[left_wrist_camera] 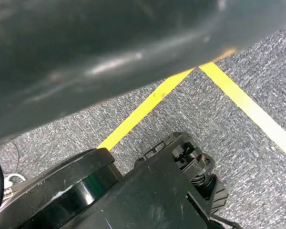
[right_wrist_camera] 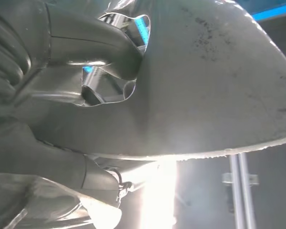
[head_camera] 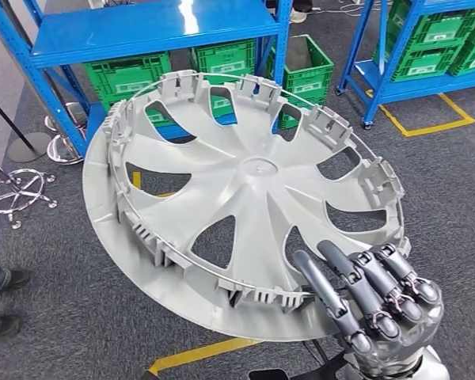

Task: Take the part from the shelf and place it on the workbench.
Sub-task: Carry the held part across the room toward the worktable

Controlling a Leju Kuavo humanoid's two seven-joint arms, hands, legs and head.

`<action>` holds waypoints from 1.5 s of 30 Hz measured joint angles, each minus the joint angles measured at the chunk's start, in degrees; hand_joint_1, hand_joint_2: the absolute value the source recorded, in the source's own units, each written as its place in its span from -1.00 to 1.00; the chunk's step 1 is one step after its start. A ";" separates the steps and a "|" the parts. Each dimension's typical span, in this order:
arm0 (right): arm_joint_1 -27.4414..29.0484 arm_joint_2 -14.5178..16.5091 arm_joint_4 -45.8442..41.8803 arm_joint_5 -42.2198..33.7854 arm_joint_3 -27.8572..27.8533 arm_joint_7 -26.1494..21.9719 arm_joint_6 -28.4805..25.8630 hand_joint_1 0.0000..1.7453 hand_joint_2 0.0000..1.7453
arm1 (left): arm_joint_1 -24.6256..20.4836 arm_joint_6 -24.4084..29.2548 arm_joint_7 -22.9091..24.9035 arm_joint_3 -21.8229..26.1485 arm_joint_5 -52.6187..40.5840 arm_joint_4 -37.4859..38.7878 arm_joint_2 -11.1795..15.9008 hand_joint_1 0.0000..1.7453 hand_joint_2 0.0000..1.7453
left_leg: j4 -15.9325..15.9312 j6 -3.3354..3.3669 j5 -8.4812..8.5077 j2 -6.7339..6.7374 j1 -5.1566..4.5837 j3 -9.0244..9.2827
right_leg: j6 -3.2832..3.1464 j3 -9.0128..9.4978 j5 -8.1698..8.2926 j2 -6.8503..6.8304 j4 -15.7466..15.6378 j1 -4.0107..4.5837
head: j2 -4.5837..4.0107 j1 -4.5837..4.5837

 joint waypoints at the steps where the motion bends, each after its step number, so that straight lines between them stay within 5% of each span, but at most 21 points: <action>1: -0.01 -0.01 -0.01 0.00 0.03 -0.02 0.00 1.00 1.00 | -0.01 0.01 0.00 -0.01 -0.02 0.00 -0.02 -1.00 -1.00 | 0.09 -0.17 -0.02 0.39 0.05 0.00 | -0.52 -0.19 0.07 0.65 0.20 0.00 | 0.00 -0.11; 4: -0.10 -0.01 -0.02 0.01 0.10 -0.05 0.00 1.00 1.00 | -0.16 0.01 0.00 -0.01 -0.03 0.00 0.02 -1.00 -1.00 | 3.15 -0.93 -2.65 -1.07 0.43 -1.04 | -1.61 -0.59 0.41 2.07 0.29 -0.16 | 0.00 -0.26; 7: -0.23 -0.01 -0.01 0.02 0.17 -0.08 0.01 1.00 1.00 | -0.06 0.01 0.00 -0.02 -0.04 0.00 0.01 -1.00 -1.00 | 14.15 -1.18 -8.32 -3.20 0.53 -5.66 | -2.25 -1.02 0.74 3.71 0.29 -0.05 | 0.00 -0.31; 9: -0.23 -0.01 0.01 0.02 0.17 -0.08 0.01 1.00 1.00 | 0.06 0.01 0.00 -0.01 -0.04 0.00 0.02 -1.00 -1.00 | 17.08 -0.85 -8.39 -3.46 0.50 -6.93 | -2.39 -1.16 0.86 5.12 0.30 0.13 | 0.00 -0.30; 11: -0.25 -0.01 0.01 0.02 0.19 -0.08 0.00 1.00 1.00 | 0.04 0.01 0.00 -0.01 -0.04 0.00 0.03 -1.00 -1.00 | 11.40 -0.12 -4.47 -4.39 0.44 -4.32 | -2.38 -1.10 0.98 6.64 0.30 0.29 | 0.00 -0.31; 13: -0.33 -0.01 0.01 0.04 0.22 -0.09 0.00 1.00 1.00 | 0.04 0.02 0.00 -0.02 -0.04 0.00 0.10 -1.00 -1.00 | 3.90 0.77 -1.34 -7.21 0.49 -0.93 | -2.20 -1.18 1.15 7.99 0.33 0.31 | 0.00 -0.24; 15: -0.42 -0.02 0.01 0.07 0.27 -0.11 0.00 1.00 1.00 | 0.01 0.03 0.00 -0.03 -0.04 0.00 0.13 -1.00 -1.00 | 0.86 1.08 -0.91 -8.85 0.46 0.31 | -1.65 -1.70 1.50 9.15 0.33 0.08 | 0.00 -0.36; 17: -0.42 -0.02 0.00 0.08 0.30 -0.12 0.00 1.00 1.00 | -0.06 0.03 0.00 -0.03 -0.05 0.00 0.06 -1.00 -1.00 | 0.05 1.00 -0.70 -7.78 0.48 0.42 | -0.86 -2.35 1.87 10.07 0.18 -0.16 | 0.00 -0.55; 18: -0.40 -0.02 -0.01 0.07 0.31 -0.12 0.00 1.00 1.00 | -0.11 0.03 0.00 -0.03 -0.08 0.00 0.02 -1.00 -1.00 | -0.41 1.06 -0.43 -7.07 0.57 0.51 | -0.57 -2.78 1.62 9.40 0.50 -0.08 | 0.00 -0.48; 21: -0.66 -0.04 0.01 0.07 0.33 -0.20 0.00 1.00 1.00 | -0.16 0.03 0.00 -0.03 -0.20 0.00 -0.10 -1.00 -1.00 | -1.33 1.42 0.15 -4.59 0.59 0.62 | -0.12 -6.45 -2.64 4.47 7.67 0.31 | 0.00 -0.05; 23: -0.75 -0.05 0.04 0.07 0.35 -0.36 0.00 1.00 1.00 | 0.03 0.03 0.03 -0.03 -0.22 0.00 -0.08 -1.00 -1.00 | -1.28 1.49 0.17 -2.82 0.42 0.44 | 0.18 -9.39 -5.53 3.09 14.43 0.26 | 0.00 0.05; 24: -0.74 -0.05 0.04 0.07 0.35 -0.46 0.00 1.00 1.00 | 0.09 0.02 0.05 -0.03 -0.22 0.00 -0.08 -1.00 -1.00 | -1.24 1.48 0.16 -1.94 0.37 0.38 | 0.31 -9.69 -5.63 2.85 15.59 0.25 | 0.00 0.05; 26: -0.79 -0.05 0.04 0.05 0.35 -0.67 0.00 1.00 1.00 | -0.01 0.02 0.09 -0.03 -0.22 0.00 -0.09 -1.00 -1.00 | -1.11 1.38 0.09 -0.39 0.35 0.36 | 0.36 -6.70 -2.94 2.12 11.12 0.23 | 0.00 0.06; 29: -1.11 -0.05 0.01 -0.01 0.35 -1.02 0.00 1.00 1.00 | -0.27 0.02 0.09 -0.03 -0.23 0.00 -0.13 -1.00 -1.00 | -0.72 0.77 -0.21 1.23 -0.02 0.47 | -0.31 -0.42 0.17 -1.23 0.37 0.58 | 0.00 -0.01; 32: -1.32 -0.05 -0.03 -0.02 0.35 -1.30 0.00 1.00 1.00 | -0.33 -0.01 0.09 -0.03 -0.23 0.00 -0.12 -1.00 -1.00 | -0.50 0.03 -0.22 2.65 -0.24 0.57 | -1.44 -0.08 0.38 -0.61 -0.62 0.83 | 0.00 -0.05; 35: -1.49 -0.05 -0.05 -0.03 0.35 -1.56 0.00 1.00 1.00 | -0.44 -0.01 0.09 -0.03 -0.23 0.00 -0.15 -1.00 -1.00 | 2.71 -0.91 -3.02 -0.06 0.14 -0.47 | -2.53 -0.36 1.03 1.32 -0.93 0.43 | 0.00 -0.21; 37: -1.61 -0.05 -0.05 -0.04 0.35 -1.71 0.00 1.00 1.00 | -0.29 -0.01 0.09 -0.03 -0.23 0.00 -0.13 -1.00 -1.00 | 10.05 -1.25 -7.12 -2.88 0.38 -3.47 | -2.94 -0.68 1.33 2.69 -0.93 0.35 | 0.00 -0.33; 39: -1.61 -0.05 -0.06 -0.04 0.35 -1.76 0.00 1.00 1.00 | -0.07 -0.02 0.09 -0.03 -0.23 0.00 -0.07 -1.00 -1.00 | 16.00 -1.31 -9.09 -3.55 0.44 -5.98 | -3.01 -0.94 1.51 4.31 -0.82 0.39 | 0.00 -0.33; 40: -1.60 -0.05 -0.05 -0.04 0.35 -1.78 0.01 1.00 1.00 | -0.02 -0.02 0.09 -0.03 -0.23 0.00 -0.04 -1.00 -1.00 | 16.07 -1.24 -8.37 -3.64 0.44 -5.95 | -2.98 -1.00 1.56 5.16 -0.75 0.40 | 0.00 -0.34; 42: -1.61 -0.04 -0.06 -0.05 0.35 -1.89 0.01 1.00 1.00 | -0.07 -0.03 0.09 -0.04 -0.23 0.00 -0.01 -1.00 -1.00 | 9.96 -0.88 -4.25 -4.60 0.50 -3.08 | -2.84 -0.98 1.65 6.80 -0.60 0.39 | 0.00 -0.35; 45: -1.77 -0.03 -0.07 -0.10 0.35 -2.27 0.01 1.00 1.00 | -0.14 -0.04 0.09 -0.05 -0.23 0.01 0.04 -1.00 -1.00 | 0.79 -0.26 -1.08 -8.43 0.72 0.93 | -2.17 -1.51 1.96 8.87 -0.34 0.39 | 0.01 -0.30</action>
